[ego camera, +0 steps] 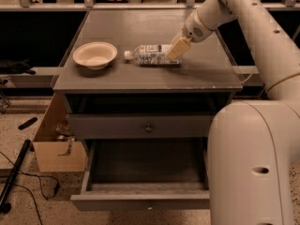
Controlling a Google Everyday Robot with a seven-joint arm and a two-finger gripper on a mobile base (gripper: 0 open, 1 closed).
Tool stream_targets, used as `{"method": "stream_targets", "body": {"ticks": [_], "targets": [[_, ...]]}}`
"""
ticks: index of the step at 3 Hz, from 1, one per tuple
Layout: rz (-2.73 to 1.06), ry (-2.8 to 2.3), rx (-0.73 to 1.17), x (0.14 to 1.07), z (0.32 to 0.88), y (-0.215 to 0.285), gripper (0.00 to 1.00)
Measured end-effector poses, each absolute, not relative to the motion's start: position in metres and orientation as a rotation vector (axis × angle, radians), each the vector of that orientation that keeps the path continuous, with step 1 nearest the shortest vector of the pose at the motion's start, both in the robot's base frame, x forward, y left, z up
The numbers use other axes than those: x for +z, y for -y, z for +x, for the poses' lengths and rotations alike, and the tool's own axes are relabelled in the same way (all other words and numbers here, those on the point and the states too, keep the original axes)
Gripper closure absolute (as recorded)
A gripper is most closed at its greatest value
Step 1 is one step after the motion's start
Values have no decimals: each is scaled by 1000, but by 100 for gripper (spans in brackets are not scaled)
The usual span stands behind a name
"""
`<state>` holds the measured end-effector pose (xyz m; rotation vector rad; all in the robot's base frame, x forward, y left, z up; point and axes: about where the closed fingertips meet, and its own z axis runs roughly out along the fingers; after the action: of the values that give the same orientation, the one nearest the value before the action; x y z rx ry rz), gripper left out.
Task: Place blue plastic bottle into middle drawer
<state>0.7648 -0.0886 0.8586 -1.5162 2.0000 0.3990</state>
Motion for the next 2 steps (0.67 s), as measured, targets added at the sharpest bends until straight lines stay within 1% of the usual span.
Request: {"method": "stream_targets", "body": {"ticks": [1,2], "targets": [[-1513,-2009,394,859,763,90,100],[-1493,-2014,406,867,749,102,100]]}}
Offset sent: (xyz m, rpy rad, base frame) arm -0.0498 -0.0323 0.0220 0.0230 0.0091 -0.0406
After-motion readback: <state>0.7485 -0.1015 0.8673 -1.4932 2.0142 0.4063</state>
